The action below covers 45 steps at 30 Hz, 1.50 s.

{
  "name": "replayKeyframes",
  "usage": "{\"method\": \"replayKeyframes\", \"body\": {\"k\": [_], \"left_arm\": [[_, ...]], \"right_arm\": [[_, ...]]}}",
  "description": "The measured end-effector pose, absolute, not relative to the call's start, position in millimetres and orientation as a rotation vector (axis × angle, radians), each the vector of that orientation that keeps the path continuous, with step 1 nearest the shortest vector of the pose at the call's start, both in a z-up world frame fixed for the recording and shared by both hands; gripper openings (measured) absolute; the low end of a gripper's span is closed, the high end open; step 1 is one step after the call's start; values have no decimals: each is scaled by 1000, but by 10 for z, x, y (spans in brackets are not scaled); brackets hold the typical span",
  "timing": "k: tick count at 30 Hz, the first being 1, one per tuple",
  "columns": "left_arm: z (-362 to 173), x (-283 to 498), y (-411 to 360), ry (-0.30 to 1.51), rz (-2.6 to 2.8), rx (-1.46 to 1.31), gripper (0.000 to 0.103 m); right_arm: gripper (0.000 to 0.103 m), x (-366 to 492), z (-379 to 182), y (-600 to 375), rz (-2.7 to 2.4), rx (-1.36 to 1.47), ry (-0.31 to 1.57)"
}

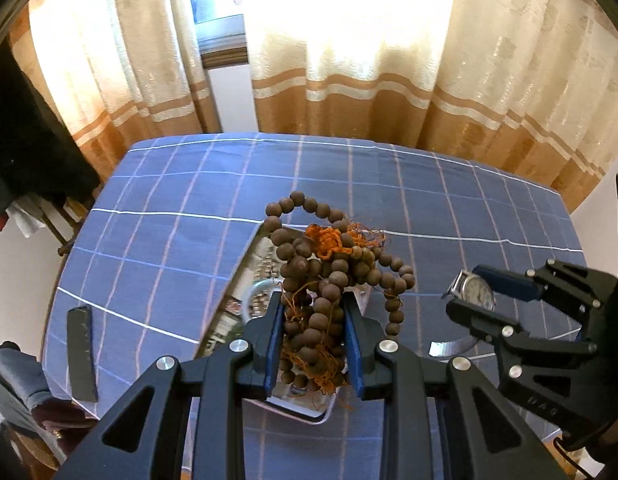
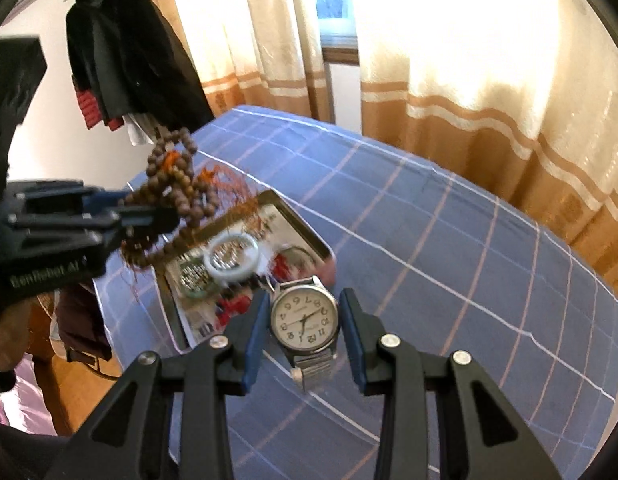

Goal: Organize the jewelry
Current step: 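Carry the bead mala and wristwatch over the tin with both tools, then open both tools to drop the mala and watch into the tin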

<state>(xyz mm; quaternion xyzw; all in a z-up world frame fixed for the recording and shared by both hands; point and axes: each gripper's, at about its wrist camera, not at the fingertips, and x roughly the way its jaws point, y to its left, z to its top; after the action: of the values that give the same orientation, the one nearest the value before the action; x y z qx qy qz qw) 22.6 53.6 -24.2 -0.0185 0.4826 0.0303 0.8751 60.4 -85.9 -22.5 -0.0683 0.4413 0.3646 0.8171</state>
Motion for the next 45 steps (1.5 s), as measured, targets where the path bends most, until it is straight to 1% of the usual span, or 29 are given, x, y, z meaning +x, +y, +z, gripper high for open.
{"method": "replayKeyframes", "body": {"k": [12,19,28,35,39,43,45], "left_arm": [[-293,150,941,1013,112,-71,28],[-512,182,1122,1046,124,-81,28],[-918,268,1160,1116,113,-74,28],[-1108,249,1123,1157,97,-56,29],[-1154,244,1126,1179,108,-64,32],[-1154,242,1153,1184,127,-72,33],[-1152,236,1163,1183,145,-64,37]], "right_arm": [[38,648,-72,-380,838,-148,907],[38,697,-163,-149,857,-152,917],[38,731,-523,125,858,-210,947],[39,692,-833,186,856,-258,995],[41,690,-893,169,864,-254,1015],[48,686,-879,184,854,-274,1011],[53,691,-859,171,843,-279,1011]]}}
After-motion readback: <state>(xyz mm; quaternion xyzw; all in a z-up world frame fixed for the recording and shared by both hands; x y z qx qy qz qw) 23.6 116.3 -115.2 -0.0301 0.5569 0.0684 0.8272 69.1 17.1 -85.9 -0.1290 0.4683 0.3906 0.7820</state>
